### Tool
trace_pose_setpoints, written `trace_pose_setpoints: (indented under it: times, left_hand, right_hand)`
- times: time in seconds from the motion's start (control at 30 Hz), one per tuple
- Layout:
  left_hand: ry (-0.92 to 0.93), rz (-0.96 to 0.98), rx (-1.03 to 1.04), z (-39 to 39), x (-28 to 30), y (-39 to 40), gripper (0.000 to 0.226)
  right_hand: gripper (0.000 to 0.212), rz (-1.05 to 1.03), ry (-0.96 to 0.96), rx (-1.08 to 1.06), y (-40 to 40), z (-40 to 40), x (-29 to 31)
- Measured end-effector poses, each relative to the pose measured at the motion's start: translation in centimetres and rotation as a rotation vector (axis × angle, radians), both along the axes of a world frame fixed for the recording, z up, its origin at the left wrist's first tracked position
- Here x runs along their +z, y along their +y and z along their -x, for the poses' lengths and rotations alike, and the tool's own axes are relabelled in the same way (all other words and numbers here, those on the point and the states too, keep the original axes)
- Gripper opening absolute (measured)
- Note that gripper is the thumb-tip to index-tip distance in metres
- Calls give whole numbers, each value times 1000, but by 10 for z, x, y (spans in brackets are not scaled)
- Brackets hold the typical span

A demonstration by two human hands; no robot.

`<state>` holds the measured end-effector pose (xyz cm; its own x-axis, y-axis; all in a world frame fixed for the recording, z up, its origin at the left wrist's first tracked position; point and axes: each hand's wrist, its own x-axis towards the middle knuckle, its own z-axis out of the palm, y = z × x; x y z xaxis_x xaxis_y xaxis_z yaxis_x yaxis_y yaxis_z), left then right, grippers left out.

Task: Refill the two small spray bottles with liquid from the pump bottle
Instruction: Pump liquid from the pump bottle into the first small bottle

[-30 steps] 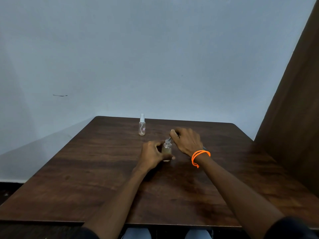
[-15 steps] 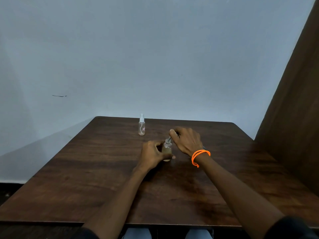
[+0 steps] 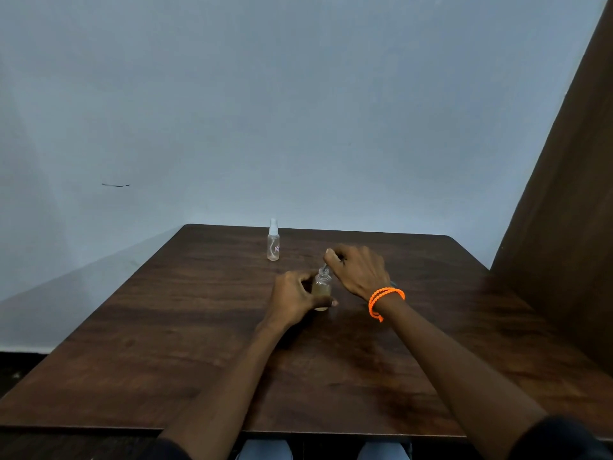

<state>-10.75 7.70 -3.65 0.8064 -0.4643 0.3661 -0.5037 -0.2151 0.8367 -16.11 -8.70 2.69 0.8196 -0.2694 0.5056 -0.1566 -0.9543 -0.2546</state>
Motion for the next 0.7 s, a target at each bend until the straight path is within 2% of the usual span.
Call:
trace_pose_setpoints:
  times: [0.13, 0.33, 0.5, 0.7]
  left_hand:
    - [-5, 5, -5, 0, 1, -1, 51]
    - [-29, 7, -8, 0, 0, 0, 52]
    - [-14, -1, -2, 0, 2, 0, 48]
    - [1, -6, 2, 0, 0, -1, 45]
  right_hand:
    - [41, -30, -13, 0, 1, 2, 3]
    - [54, 35, 5, -13, -1, 0, -1]
    - [44, -25, -8, 4, -1, 1, 3]
    - [57, 5, 12, 4, -2, -3, -2]
